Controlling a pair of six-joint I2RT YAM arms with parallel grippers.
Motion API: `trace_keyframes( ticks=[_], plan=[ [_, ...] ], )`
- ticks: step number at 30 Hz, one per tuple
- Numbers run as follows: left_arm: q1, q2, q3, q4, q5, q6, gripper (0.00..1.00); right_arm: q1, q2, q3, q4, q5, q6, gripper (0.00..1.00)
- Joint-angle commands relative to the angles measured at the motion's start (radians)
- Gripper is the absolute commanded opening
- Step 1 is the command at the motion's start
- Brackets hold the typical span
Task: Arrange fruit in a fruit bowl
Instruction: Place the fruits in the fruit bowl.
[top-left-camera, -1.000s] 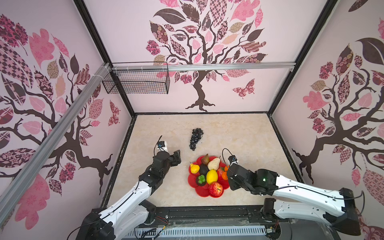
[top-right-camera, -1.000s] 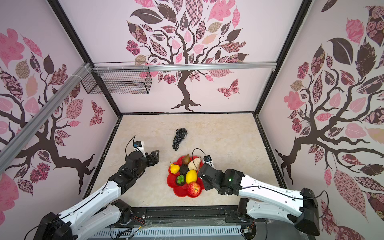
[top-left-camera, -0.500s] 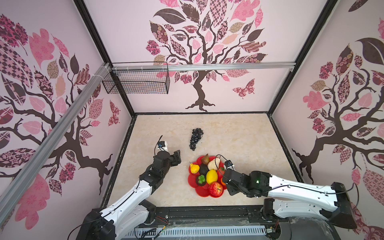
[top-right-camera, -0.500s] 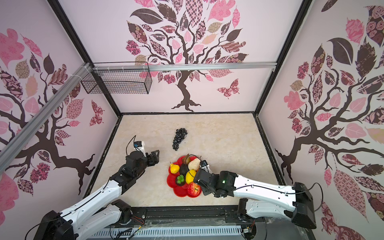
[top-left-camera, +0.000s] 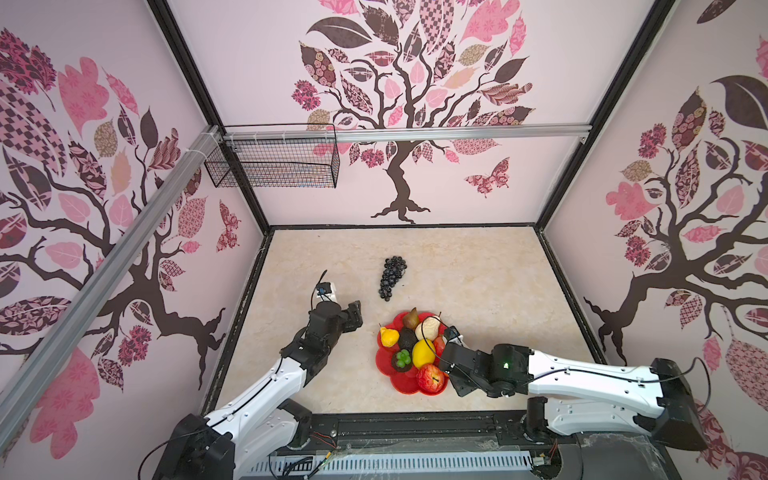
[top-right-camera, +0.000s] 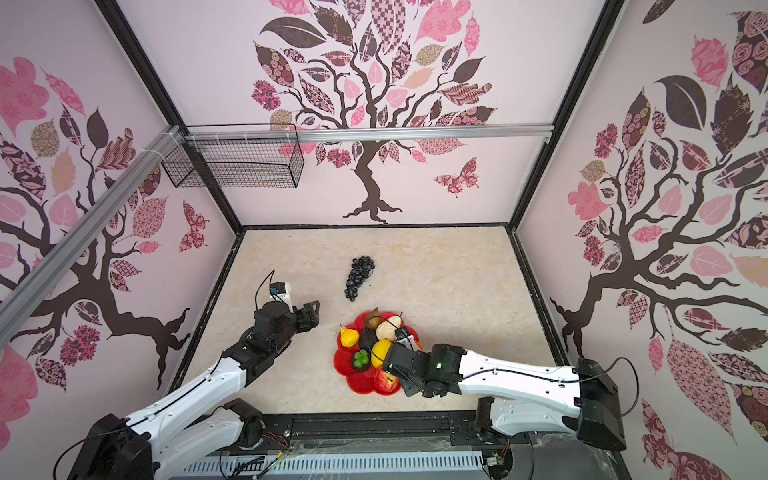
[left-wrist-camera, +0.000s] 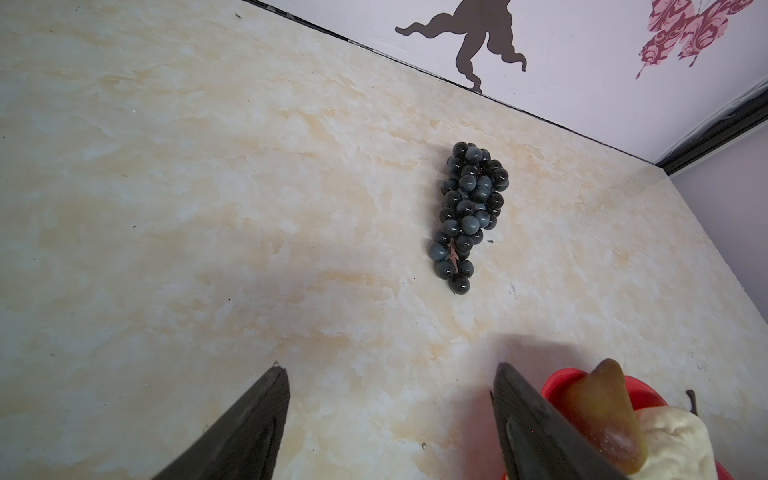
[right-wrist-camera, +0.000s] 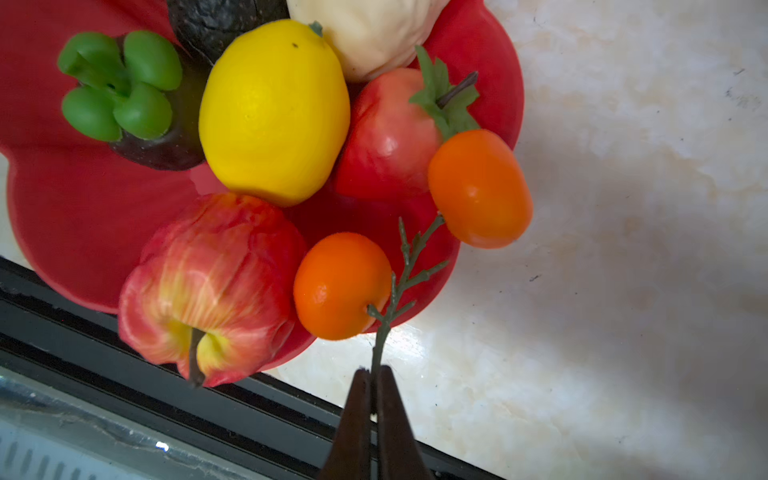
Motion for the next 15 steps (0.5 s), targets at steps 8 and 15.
trace_keyframes(
  ticks=[8,15],
  plan=[
    [0.008,0.0,-0.024,0.024,0.008,0.008,0.8,0.013,0.003,0.032,-0.022,-0.006,-0.006,0.24],
    [0.008,-0.01,-0.025,0.02,0.007,0.008,0.8,0.014,-0.029,0.031,-0.011,0.019,0.016,0.31]
  ],
)
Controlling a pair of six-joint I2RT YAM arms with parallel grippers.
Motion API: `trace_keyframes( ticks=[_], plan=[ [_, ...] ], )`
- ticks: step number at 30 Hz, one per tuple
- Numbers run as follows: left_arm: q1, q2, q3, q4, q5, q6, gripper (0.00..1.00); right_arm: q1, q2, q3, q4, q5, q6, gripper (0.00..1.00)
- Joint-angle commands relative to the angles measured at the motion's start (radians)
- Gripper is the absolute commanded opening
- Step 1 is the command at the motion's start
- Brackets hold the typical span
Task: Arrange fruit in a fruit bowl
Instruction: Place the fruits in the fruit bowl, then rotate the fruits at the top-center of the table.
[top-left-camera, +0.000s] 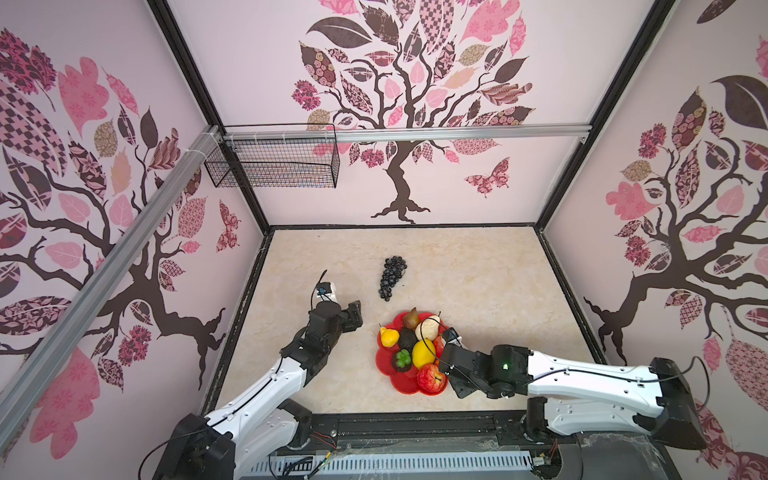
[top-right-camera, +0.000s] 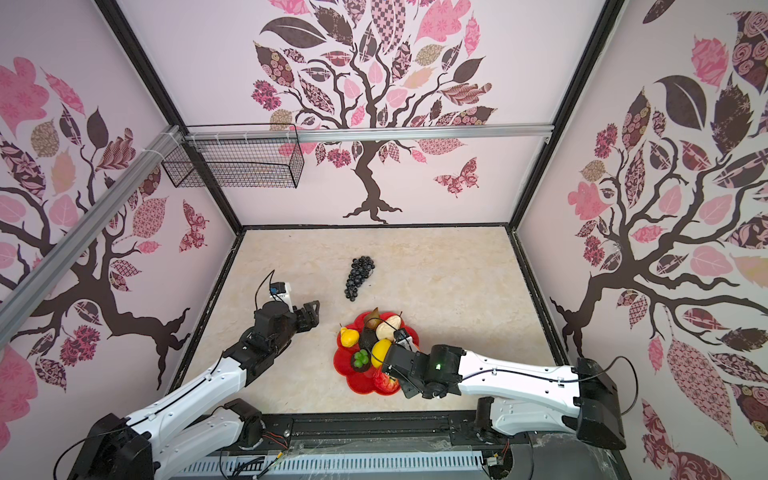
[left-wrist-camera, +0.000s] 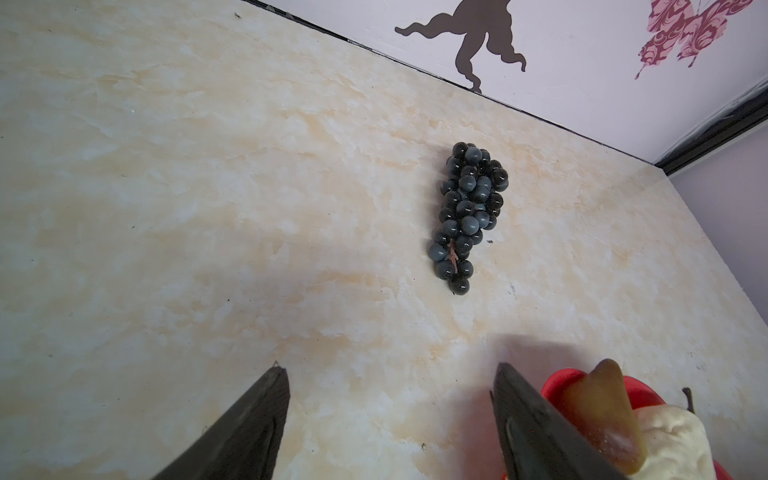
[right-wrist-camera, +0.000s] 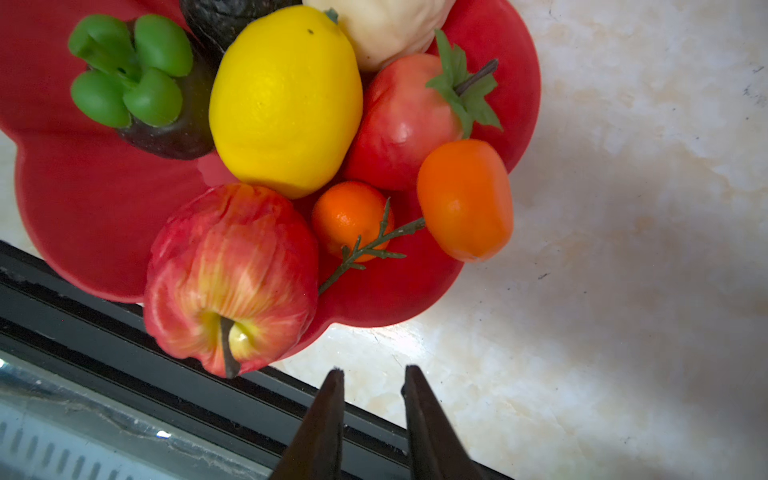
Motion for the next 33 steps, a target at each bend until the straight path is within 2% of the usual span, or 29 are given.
trace_keyframes(
  ticks=[1,4,7,9,13,17,22,27,33],
  plan=[
    [0.007,-0.009,-0.024,0.019,0.004,0.008,0.8,0.005,-0.034,0.035,-0.013,0.036,0.017,0.32],
    [0.008,-0.004,-0.019,0.017,0.012,0.008,0.8,0.004,-0.057,0.063,-0.031,0.088,0.023,0.35],
    [0.007,0.018,0.005,0.017,0.047,0.002,0.79,0.0,-0.1,0.097,-0.054,0.206,0.014,0.41],
    [0.007,0.049,0.043,-0.004,0.083,-0.009,0.8,-0.05,-0.137,0.114,-0.04,0.244,-0.021,0.45],
    [0.006,0.153,0.149,-0.067,0.145,-0.011,0.8,-0.246,-0.224,0.096,0.118,0.157,-0.142,0.52],
    [0.004,0.28,0.255,-0.119,0.159,-0.005,0.78,-0.348,-0.251,0.043,0.267,0.12,-0.19,0.56],
    [-0.014,0.477,0.447,-0.23,0.152,0.05,0.76,-0.363,-0.279,-0.034,0.395,0.163,-0.198,0.68],
    [-0.024,0.672,0.647,-0.328,0.121,0.109,0.8,-0.363,-0.356,-0.121,0.501,0.134,-0.207,0.79],
    [-0.033,0.873,0.864,-0.421,0.157,0.163,0.82,-0.363,-0.437,-0.184,0.518,0.117,-0.189,0.88]
  ],
)
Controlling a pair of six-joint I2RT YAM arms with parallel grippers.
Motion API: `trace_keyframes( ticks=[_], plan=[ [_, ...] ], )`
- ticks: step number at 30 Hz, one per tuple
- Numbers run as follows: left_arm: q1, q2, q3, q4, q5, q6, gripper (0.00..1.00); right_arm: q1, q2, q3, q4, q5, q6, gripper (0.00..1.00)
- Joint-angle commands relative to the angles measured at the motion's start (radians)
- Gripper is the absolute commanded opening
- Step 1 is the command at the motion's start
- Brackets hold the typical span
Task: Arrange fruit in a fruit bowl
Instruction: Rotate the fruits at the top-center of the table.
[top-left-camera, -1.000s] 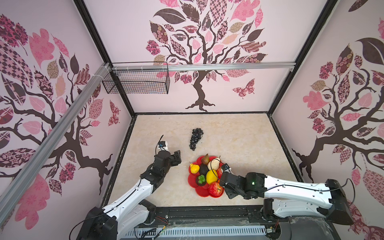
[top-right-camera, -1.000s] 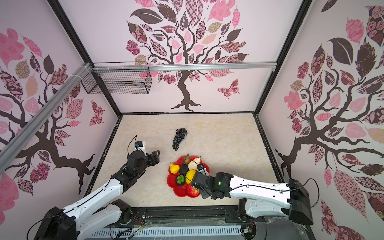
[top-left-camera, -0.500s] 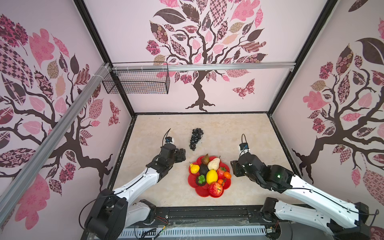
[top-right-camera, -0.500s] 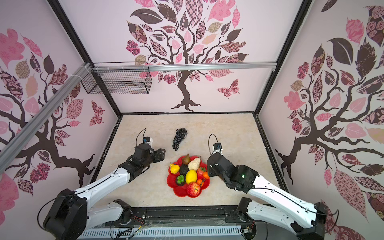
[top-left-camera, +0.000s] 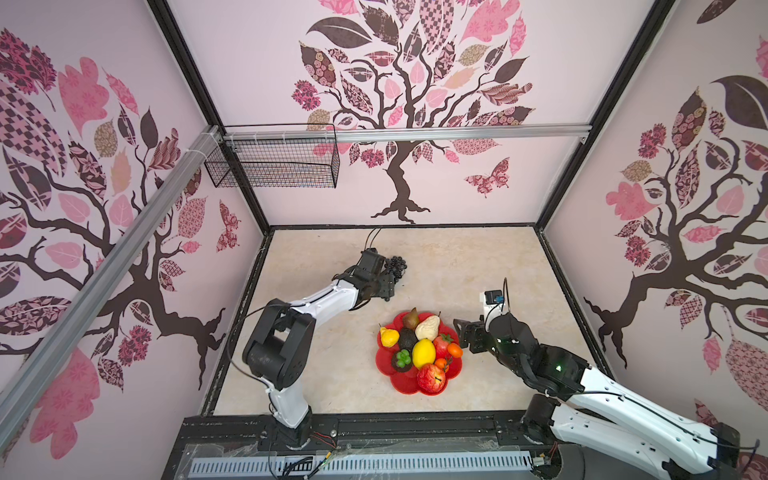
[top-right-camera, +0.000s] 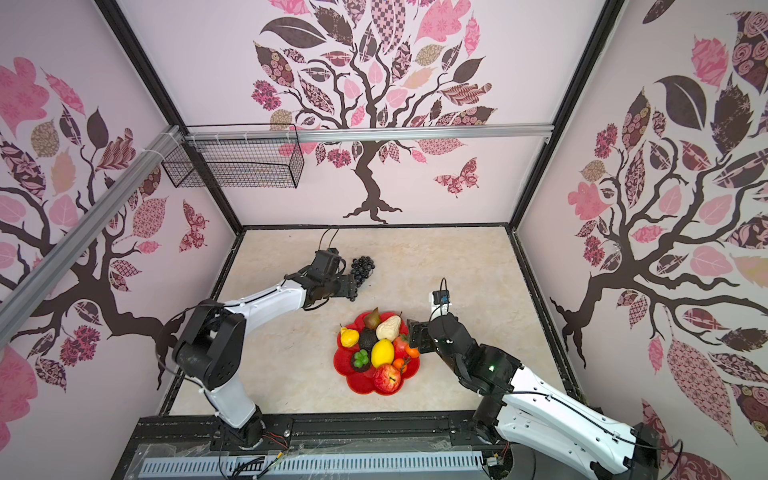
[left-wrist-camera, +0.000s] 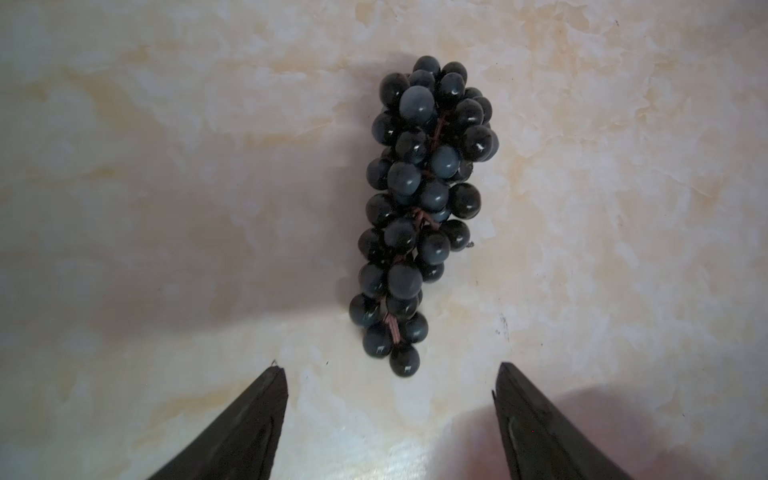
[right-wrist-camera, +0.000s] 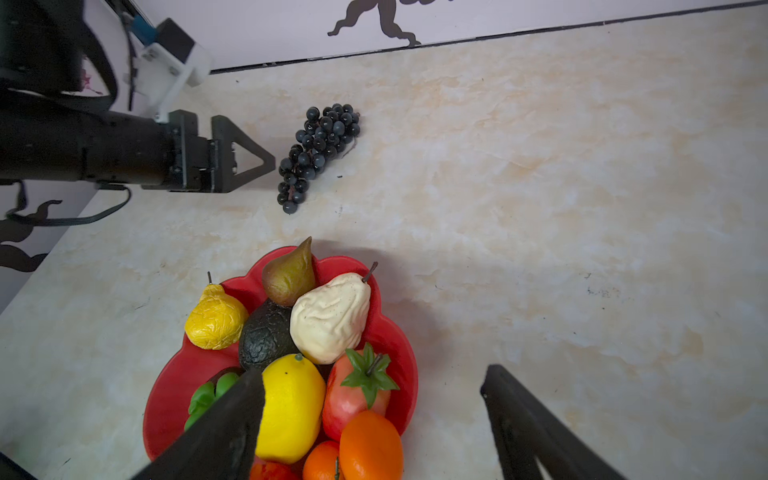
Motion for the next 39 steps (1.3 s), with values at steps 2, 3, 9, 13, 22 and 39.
trace_keyframes(
  ticks=[2,3,9,13,22,39],
  plan=[
    [-0.015,0.089,0.129,-0.084,-0.028,0.051,0.83,-0.004,-0.043,-0.016,0.03,-0.008,0.007,0.88],
    [-0.017,0.119,0.167,-0.111,-0.049,0.06,0.83,-0.004,-0.048,-0.021,0.029,-0.012,0.009,0.89],
    [-0.017,0.262,0.361,-0.203,-0.12,0.114,0.86,-0.004,-0.053,-0.04,0.033,-0.027,0.013,0.9],
    [-0.014,0.353,0.499,-0.28,-0.152,0.141,0.89,-0.004,-0.049,-0.044,0.039,-0.038,0.012,0.92],
    [0.024,0.48,0.698,-0.316,-0.065,0.134,0.98,-0.004,-0.045,-0.061,0.034,-0.04,0.015,0.96],
    [0.009,0.652,0.95,-0.411,0.166,0.215,0.87,-0.026,0.058,0.033,-0.05,0.07,-0.022,1.0]
  ],
)
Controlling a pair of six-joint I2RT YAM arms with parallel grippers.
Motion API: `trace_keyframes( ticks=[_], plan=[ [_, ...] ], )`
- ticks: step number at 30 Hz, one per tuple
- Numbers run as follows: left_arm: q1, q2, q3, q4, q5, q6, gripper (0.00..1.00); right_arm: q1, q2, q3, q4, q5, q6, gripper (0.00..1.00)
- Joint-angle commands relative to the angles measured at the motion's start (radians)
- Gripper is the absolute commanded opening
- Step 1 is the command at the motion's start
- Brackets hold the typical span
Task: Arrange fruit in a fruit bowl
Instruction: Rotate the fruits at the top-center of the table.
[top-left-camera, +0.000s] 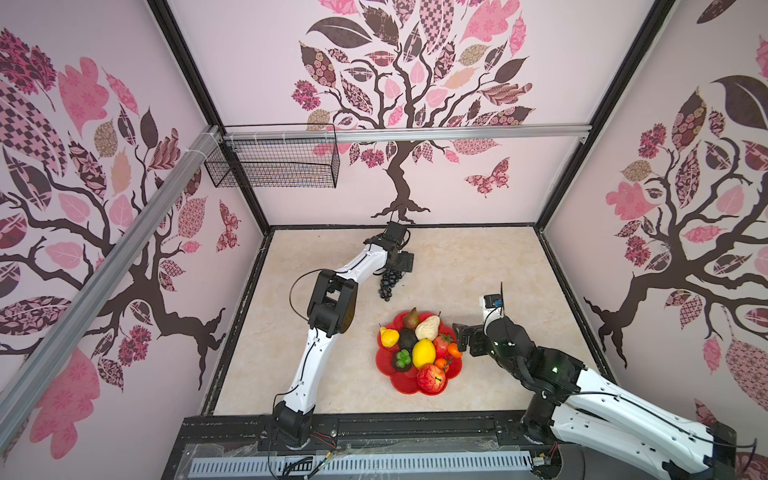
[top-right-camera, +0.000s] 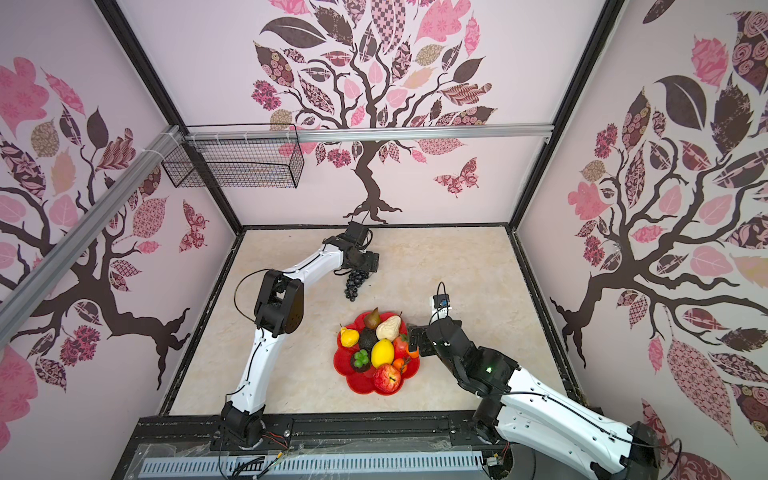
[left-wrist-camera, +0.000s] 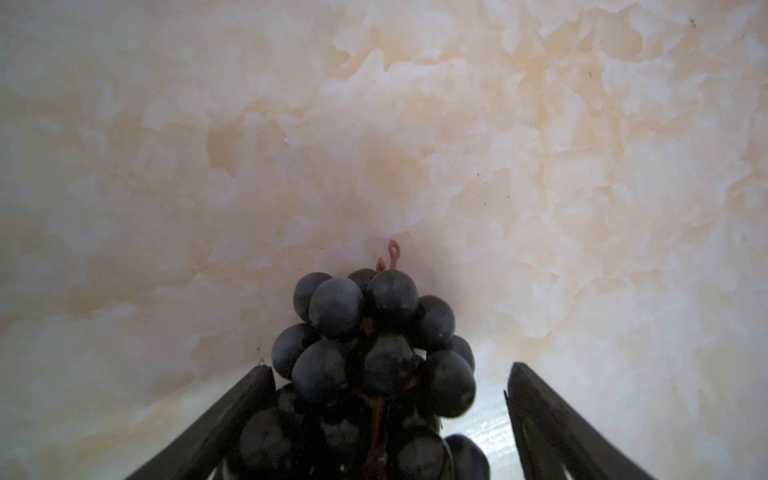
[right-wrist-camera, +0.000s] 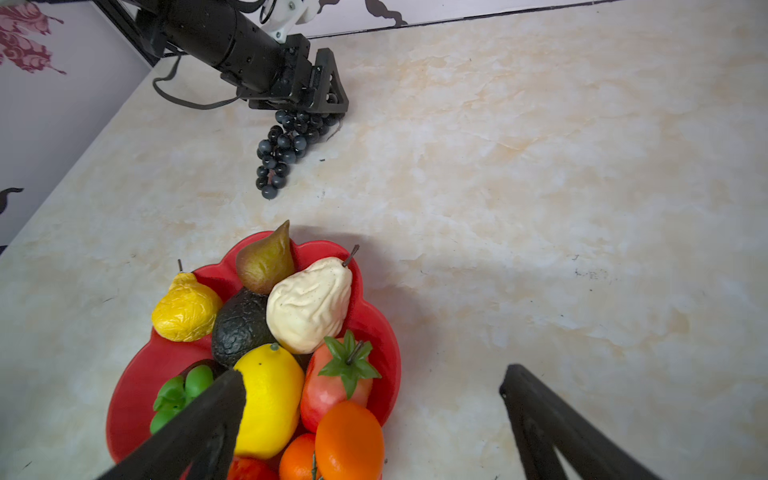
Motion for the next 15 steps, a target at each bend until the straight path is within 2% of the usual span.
trace_keyframes(
  ticks=[1,10,12,15],
  plan=[
    [-0.03,0.01,0.045,-0.019,0.091,0.052,0.85,-0.042,0.036,0.067,-0.033,0.02,-0.026,1.0],
    [-0.102,-0.093,-0.119,0.072,0.256,0.163,0.73,-0.478,0.167,0.097,0.061,-0.389,-0.033,1.0],
    [-0.114,-0.119,-0.153,0.073,0.293,0.181,0.7,-0.53,0.21,0.107,0.095,-0.434,-0.033,1.0],
    [-0.13,-0.184,-0.241,0.088,0.335,0.201,0.66,-0.533,0.292,0.134,0.131,-0.439,-0.04,1.0]
  ],
)
